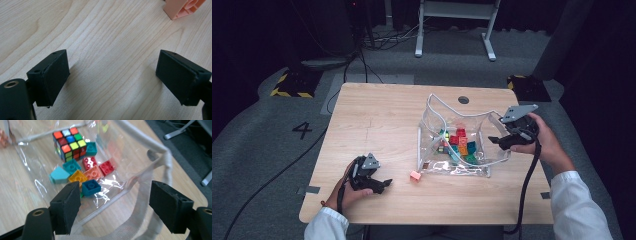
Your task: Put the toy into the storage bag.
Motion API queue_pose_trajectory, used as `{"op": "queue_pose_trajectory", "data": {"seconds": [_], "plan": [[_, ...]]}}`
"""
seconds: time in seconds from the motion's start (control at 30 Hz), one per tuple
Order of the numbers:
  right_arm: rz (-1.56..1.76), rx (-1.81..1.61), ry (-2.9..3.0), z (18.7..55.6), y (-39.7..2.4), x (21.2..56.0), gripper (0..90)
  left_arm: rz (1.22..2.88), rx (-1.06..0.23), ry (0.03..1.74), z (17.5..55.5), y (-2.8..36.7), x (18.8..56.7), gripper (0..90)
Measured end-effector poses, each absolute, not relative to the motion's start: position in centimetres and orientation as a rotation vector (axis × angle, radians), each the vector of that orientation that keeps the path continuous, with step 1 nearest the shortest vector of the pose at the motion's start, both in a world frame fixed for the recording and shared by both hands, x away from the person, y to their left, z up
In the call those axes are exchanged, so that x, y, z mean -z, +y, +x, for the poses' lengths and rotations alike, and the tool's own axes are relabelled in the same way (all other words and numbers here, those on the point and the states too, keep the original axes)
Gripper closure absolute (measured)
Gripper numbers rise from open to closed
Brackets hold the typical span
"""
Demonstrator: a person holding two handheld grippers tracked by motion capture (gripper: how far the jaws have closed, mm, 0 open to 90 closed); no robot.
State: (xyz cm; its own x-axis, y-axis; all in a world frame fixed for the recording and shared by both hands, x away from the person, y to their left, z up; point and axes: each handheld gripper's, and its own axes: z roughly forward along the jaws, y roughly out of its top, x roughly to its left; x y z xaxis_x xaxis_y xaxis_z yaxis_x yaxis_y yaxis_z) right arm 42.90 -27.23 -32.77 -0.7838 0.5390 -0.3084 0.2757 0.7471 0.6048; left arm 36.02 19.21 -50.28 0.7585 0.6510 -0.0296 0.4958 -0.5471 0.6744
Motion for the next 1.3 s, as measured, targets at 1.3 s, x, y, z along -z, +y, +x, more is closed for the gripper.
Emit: {"op": "queue_pose_trajectory", "data": {"seconds": [1.3], "plan": [[0.813,-1.063,2.247,35.5,-35.8,36.5,22.6,2.268,-0.294,0.852,36.0,19.2,50.3,11.7]]}}
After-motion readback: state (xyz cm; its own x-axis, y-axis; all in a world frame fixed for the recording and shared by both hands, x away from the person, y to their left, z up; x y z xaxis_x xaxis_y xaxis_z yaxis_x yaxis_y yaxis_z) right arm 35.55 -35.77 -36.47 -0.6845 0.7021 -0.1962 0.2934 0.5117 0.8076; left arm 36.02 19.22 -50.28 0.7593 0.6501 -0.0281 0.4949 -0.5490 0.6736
